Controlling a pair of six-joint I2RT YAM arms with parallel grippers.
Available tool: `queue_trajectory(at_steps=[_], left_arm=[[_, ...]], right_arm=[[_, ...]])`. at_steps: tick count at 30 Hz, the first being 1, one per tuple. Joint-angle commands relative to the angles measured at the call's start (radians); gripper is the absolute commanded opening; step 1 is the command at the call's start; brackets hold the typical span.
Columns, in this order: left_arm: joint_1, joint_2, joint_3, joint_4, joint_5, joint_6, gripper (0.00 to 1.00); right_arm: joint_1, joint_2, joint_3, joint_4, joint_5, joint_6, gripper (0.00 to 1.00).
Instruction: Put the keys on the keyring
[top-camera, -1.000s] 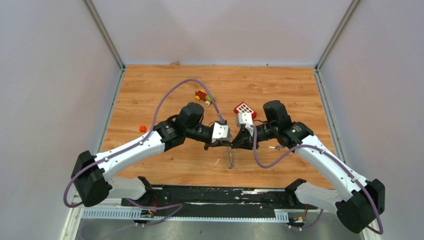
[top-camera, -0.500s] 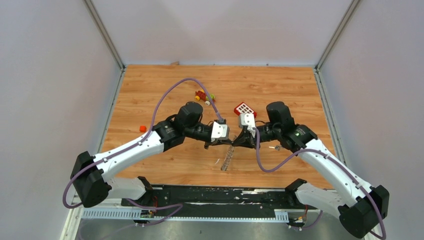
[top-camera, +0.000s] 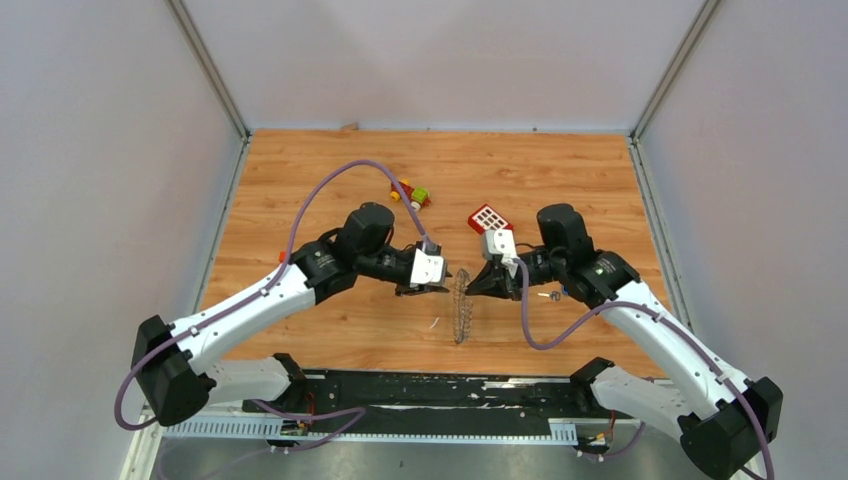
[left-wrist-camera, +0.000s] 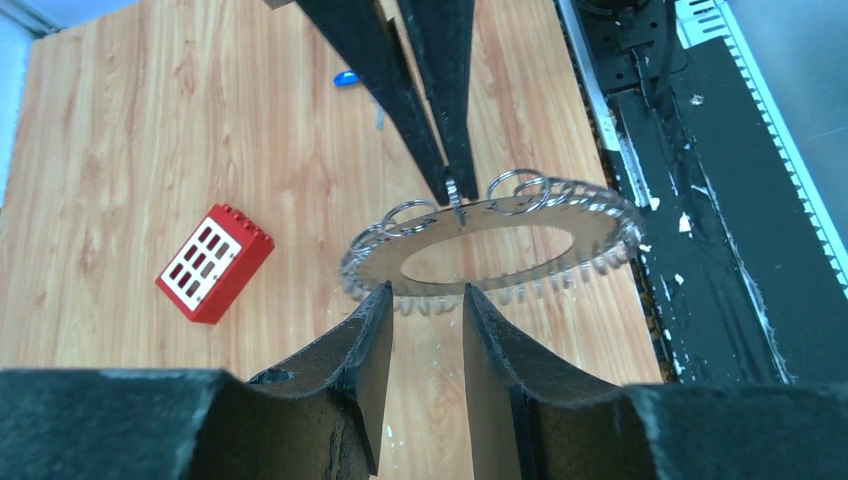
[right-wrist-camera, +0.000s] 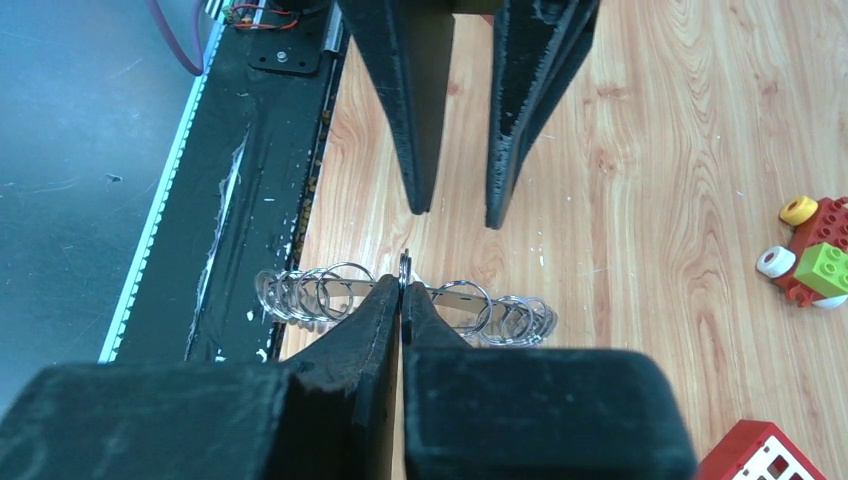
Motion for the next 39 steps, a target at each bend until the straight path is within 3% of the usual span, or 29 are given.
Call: queue_trajectory(at_steps=[1,10,21,28,39], left_arm=[[0.009,-0.009,0.016,0.02,-0.001,0.006,0.4],[0.009,0.056,0.06,0.059,0.118,-0.069,0.33],[0.02,0.011,0.072,0.028,0.111,-0.037,0.26],[0.038,-0.02,0.085,-0.011,0.058,0.006,0.25],[0.039,0.041,0.158,-0.076,0.112,0.036,0.28]], right_arm=[[-0.003,-0.022,0.055,0.035,-0.08,0.0,0.0],[-0.003,-0.004,0.084,0.12,-0.07,0.115,0.0],[-0.005,0.038,0.102,0.243,-0.072,0.237,0.0],[-0.006,0.04,0.088,0.24,-0.06,0.224,0.0],[-0.004,0.047,0.063,0.238,-0.036,0.195,0.0]])
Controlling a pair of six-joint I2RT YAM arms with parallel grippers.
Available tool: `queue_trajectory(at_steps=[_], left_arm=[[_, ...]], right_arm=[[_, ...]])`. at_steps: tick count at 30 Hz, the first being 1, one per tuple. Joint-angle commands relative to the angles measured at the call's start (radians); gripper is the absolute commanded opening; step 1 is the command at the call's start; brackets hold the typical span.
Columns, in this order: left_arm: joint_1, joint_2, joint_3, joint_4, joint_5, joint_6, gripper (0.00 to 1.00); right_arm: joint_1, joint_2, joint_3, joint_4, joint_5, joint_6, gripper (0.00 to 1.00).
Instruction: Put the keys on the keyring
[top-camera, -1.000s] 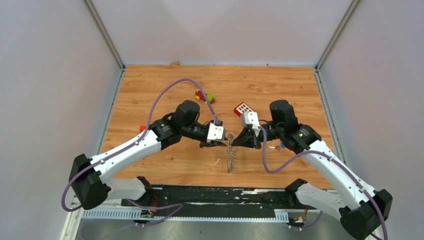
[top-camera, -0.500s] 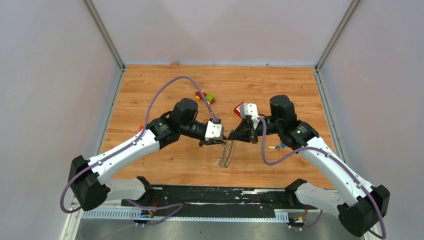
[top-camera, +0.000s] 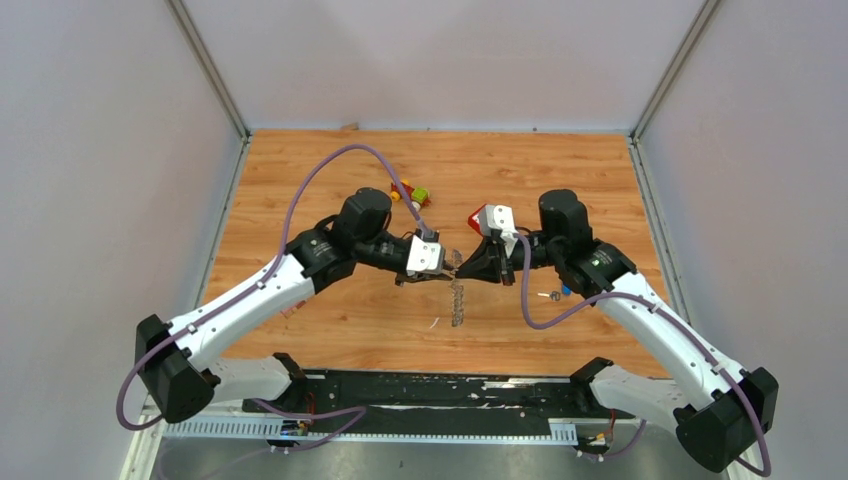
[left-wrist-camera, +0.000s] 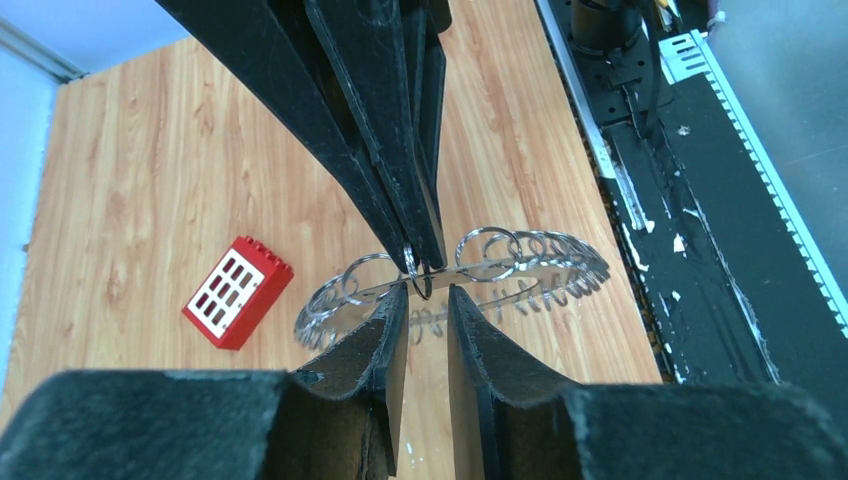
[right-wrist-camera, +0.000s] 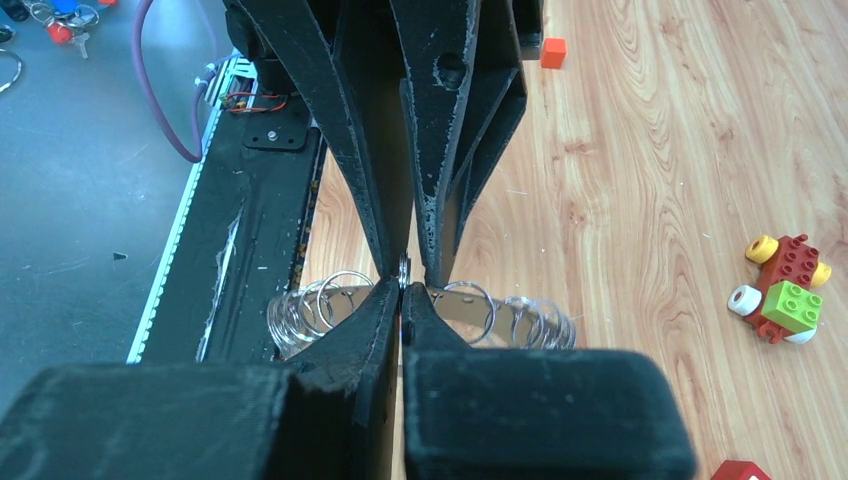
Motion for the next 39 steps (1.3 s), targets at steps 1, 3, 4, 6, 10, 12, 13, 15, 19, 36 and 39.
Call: queue_trajectory(at_steps=[1,3,4,6,10,12,13,15,19,36,39], left_arm=[[0.005,0.028,0.076,-0.04,0.042,0.03,0.28],[0.005,0.034,0.086,-0.05,0.048,0.029,0.28],[0.005,0.039,0.093,-0.052,0.049,0.028,0.27],[0.005,0.049,0.103,-0.06,0.05,0.024,0.25],[0.005,0.062,0.124,-0.074,0.042,0.022,0.2],[0.005,0.064,0.129,-0.077,0.04,0.022,0.17],[0.005,0.065,0.13,-0.078,0.039,0.023,0.17],[0.005,0.065,0.131,-0.082,0.037,0.024,0.15],[0.005,0.061,0.129,-0.083,0.023,0.025,0.22],[0.005,0.077,0.112,-0.027,0.014,-0.018,0.21],[0.005,0.088,0.121,-0.024,0.019,-0.029,0.18]], right_arm=[[-0.004,-0.003,0.006,0.051,-0.002,-0.018,0.0],[-0.003,-0.003,0.008,0.045,0.005,-0.022,0.0],[-0.003,-0.003,0.008,0.042,0.007,-0.026,0.0],[-0.002,-0.001,0.008,0.038,0.006,-0.026,0.0],[-0.001,0.001,0.01,0.027,0.009,-0.033,0.0],[-0.001,0.003,0.009,0.021,0.011,-0.037,0.0],[0.0,0.002,0.011,0.019,0.012,-0.041,0.0],[0.0,0.006,0.014,0.009,0.019,-0.049,0.0],[0.002,0.013,0.017,-0.006,0.026,-0.063,0.0],[0.002,0.014,0.011,0.002,0.028,-0.059,0.0],[0.002,0.016,0.008,0.003,0.027,-0.06,0.0]])
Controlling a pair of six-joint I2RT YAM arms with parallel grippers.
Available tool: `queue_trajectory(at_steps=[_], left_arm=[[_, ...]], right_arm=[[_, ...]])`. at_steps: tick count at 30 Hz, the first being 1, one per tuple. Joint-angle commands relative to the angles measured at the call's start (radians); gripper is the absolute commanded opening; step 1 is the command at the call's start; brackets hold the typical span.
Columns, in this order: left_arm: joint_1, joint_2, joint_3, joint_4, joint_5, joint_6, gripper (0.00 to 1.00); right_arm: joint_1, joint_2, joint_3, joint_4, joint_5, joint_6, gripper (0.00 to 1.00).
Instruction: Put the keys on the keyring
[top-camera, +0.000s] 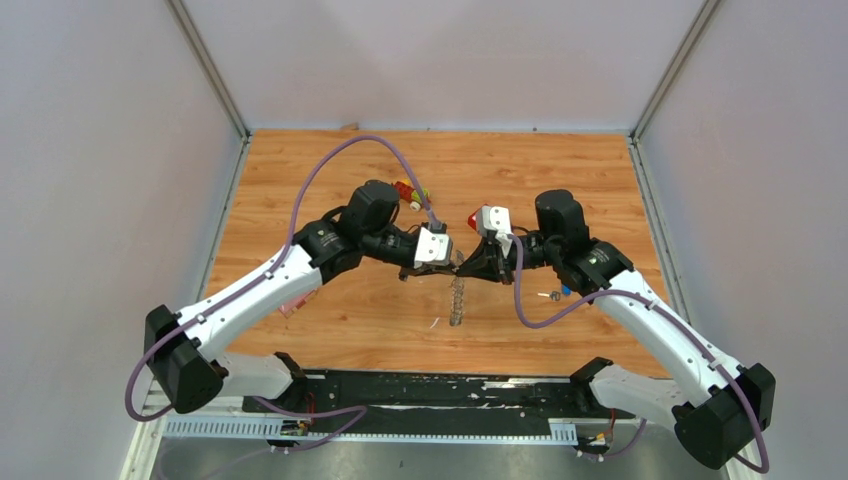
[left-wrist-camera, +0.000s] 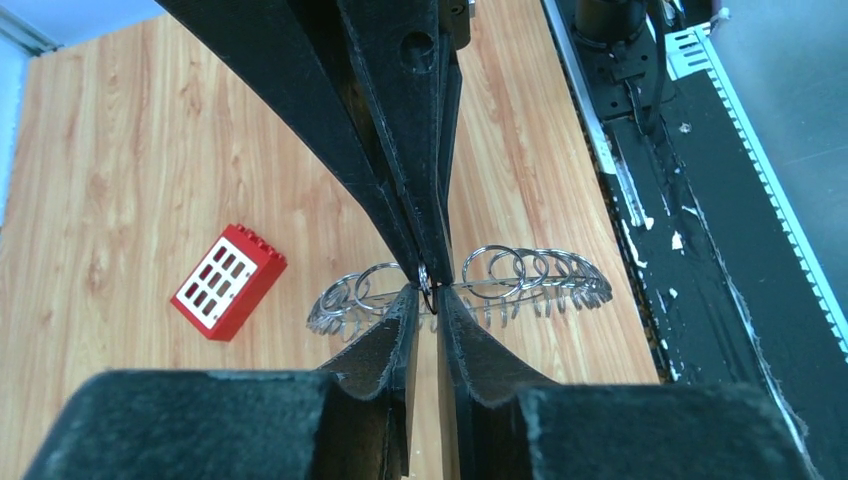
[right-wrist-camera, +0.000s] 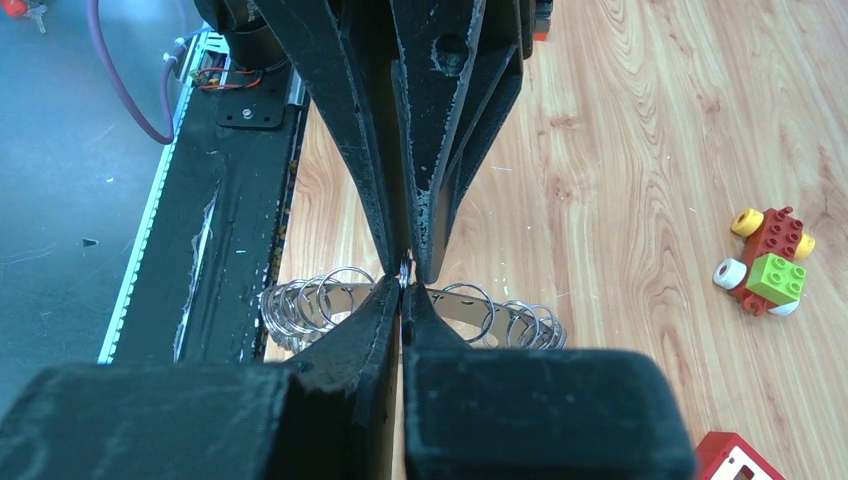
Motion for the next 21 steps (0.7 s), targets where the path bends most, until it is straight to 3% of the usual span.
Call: queue_trajectory(at_steps=[1,5,8,11,21], left_arm=[[0.001,0.021,0.034,0.05,0.026,-0.036,0.18],[0.001,0.035,0.037,0.058,0.036,-0.048,0.12],[0.001,0.038,0.034,0.068,0.044,-0.059,0.0],[0.001,0.031,0.02,0.094,0.044,-0.075,0.0],[0.077,-0.025,-0.15,0.439,0.19,-0.344,0.0]], right_arm=[[0.002,0.001,0.007,0.035,-0.021,-0.01,0.0],[0.002,-0.001,0.007,0.036,-0.023,-0.01,0.0],[0.002,-0.006,0.005,0.037,-0.02,-0.008,0.0],[0.003,-0.02,-0.003,0.04,-0.007,-0.01,0.02],[-0.051,-0.132,-0.002,0.014,0.035,-0.004,0.44]])
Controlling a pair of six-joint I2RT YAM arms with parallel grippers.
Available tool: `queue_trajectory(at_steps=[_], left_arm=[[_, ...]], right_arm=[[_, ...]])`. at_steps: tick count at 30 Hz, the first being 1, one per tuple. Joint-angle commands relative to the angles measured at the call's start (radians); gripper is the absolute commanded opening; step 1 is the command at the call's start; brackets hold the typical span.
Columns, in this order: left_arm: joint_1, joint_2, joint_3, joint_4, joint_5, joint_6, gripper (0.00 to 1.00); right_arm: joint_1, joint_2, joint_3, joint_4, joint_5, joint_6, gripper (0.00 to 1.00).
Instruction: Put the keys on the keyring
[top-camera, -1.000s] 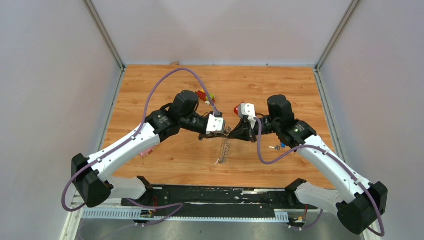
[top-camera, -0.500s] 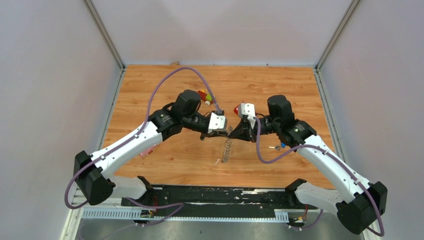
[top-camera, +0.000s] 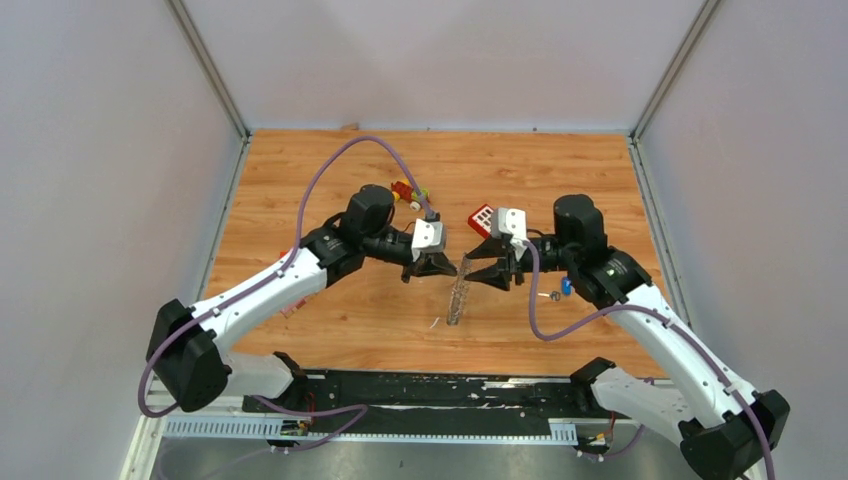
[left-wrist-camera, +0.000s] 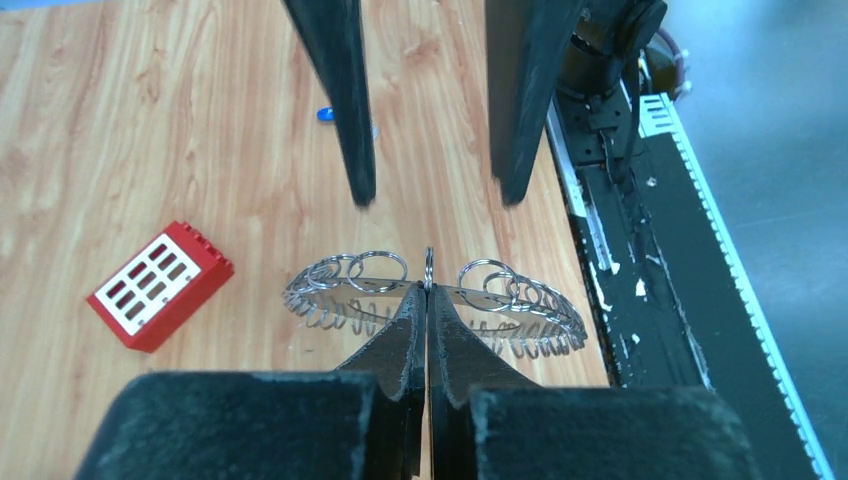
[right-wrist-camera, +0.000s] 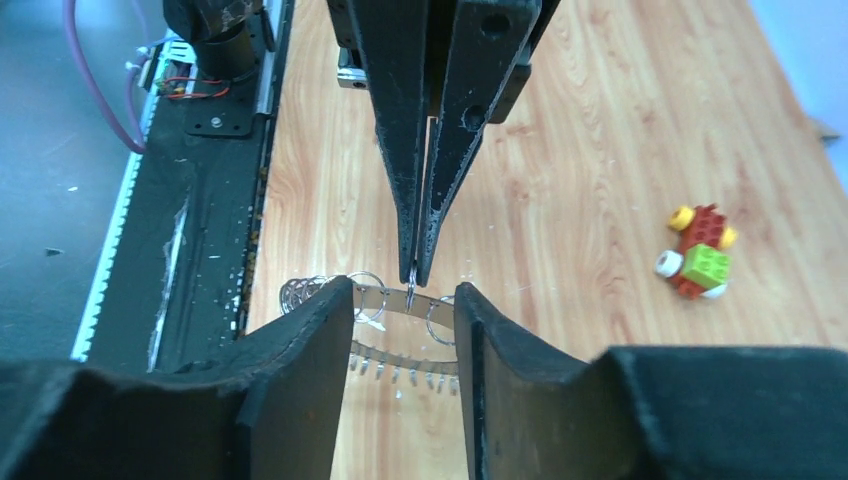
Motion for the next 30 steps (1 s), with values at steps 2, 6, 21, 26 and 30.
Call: queue_trajectory(at_steps=[2,6,21,26,30], left_arm=[[0.032,-0.054,-0.057,0.275,0.12,-0.174,0.0],[0.044,-0.077,-0.203,0.671,0.198,-0.429,0.0],[0.048,-0.03,-0.372,1.163,0.165,-0.668,0.0],[0.048,-0.019,-0.373,1.157,0.143,-0.659,0.0],[0.048,-0.01,-0.376,1.156,0.129,-0.663,0.0]], right_arm=[[-0.048,-0.07,0.017,0.011,-0.015,-0.01,0.47],[-0.083,-0.088,0.02,-0.002,-0.067,-0.015,0.41],[-0.085,-0.04,-0.005,-0.023,-0.255,-0.057,0.36],[-0.084,-0.038,-0.005,-0.021,-0.276,-0.055,0.35],[-0.074,-0.02,-0.006,0.01,-0.277,-0.022,0.31]])
